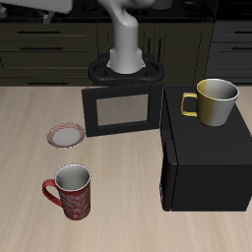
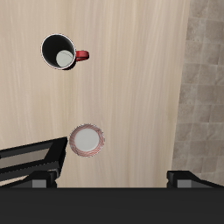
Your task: Open the microwave and place the red mug in it
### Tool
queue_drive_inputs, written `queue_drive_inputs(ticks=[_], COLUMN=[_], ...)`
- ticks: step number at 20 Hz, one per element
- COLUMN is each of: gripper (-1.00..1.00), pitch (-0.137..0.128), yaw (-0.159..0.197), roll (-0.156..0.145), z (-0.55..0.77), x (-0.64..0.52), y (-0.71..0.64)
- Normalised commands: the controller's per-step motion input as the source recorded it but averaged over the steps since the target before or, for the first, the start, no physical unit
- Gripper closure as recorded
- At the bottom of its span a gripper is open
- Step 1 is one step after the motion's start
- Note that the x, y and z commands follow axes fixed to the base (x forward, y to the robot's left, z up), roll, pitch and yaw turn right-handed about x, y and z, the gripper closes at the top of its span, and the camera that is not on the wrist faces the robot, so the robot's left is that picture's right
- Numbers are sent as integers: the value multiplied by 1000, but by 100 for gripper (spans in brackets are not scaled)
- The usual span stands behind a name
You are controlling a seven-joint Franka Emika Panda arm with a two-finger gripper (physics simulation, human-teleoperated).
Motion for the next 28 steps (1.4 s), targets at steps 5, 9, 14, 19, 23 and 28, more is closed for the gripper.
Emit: queue_drive_inputs(ticks=[5, 9, 14, 19, 23, 28], gripper=[-100, -100, -100, -100, -100, -100], pitch=[-8, -11, 14, -7, 7, -22], yaw=[-8, -13, -7, 6, 5, 4], roll=[-27, -45, -11, -41, 2, 13], z=[168, 145, 35, -35, -115, -25], x=[72, 131, 234, 278, 337, 162], y=[-75, -67, -74, -15, 137, 197])
